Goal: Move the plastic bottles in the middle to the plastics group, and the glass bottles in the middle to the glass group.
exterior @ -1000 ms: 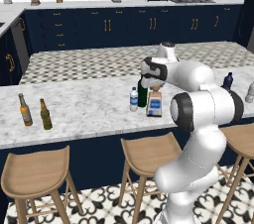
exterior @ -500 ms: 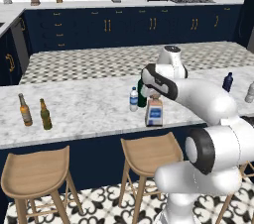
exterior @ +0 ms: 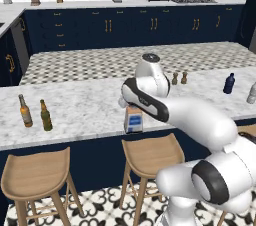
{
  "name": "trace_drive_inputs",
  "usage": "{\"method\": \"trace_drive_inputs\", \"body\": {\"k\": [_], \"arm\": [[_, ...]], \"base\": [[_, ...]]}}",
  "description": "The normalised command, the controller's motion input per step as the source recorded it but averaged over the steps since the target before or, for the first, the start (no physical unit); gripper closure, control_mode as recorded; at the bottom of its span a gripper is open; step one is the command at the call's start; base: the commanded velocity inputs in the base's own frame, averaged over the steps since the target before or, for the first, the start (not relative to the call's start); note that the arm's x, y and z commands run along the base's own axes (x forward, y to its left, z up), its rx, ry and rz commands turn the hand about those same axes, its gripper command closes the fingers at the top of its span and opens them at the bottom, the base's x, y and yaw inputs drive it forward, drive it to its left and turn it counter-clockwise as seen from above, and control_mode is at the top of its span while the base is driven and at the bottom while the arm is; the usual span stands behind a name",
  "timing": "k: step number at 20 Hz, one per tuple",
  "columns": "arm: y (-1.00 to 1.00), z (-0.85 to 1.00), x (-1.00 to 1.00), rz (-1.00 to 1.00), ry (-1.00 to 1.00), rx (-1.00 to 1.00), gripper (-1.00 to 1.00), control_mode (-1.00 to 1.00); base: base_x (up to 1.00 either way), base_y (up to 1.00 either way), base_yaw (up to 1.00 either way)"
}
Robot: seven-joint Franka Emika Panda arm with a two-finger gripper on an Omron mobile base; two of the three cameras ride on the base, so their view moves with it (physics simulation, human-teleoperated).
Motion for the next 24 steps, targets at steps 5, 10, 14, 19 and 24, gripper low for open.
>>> {"method": "trace_drive_inputs", "body": {"k": [5,10,14,19,24], "arm": [[0.96,0.47,0.02,0.16,0.05,-0.01,1.0,-1.0],[0.88,0.15,0.52,0.23,0.0,0.01,1.0,-1.0],[0.81,0.0,0.86,0.23,0.0,0.02,1.0,-1.0],[0.73,0.0,0.43,0.12,0.0,0.0,1.0,-1.0],[0.39,0.01,0.0,0.0,0.0,0.0,1.0,-1.0]], "base": [[0.0,0.0,0.0],[0.0,0.0,0.0],[0.0,0.0,0.0],[0.0,0.0,0.0],[0.0,0.0,0.0]]}}
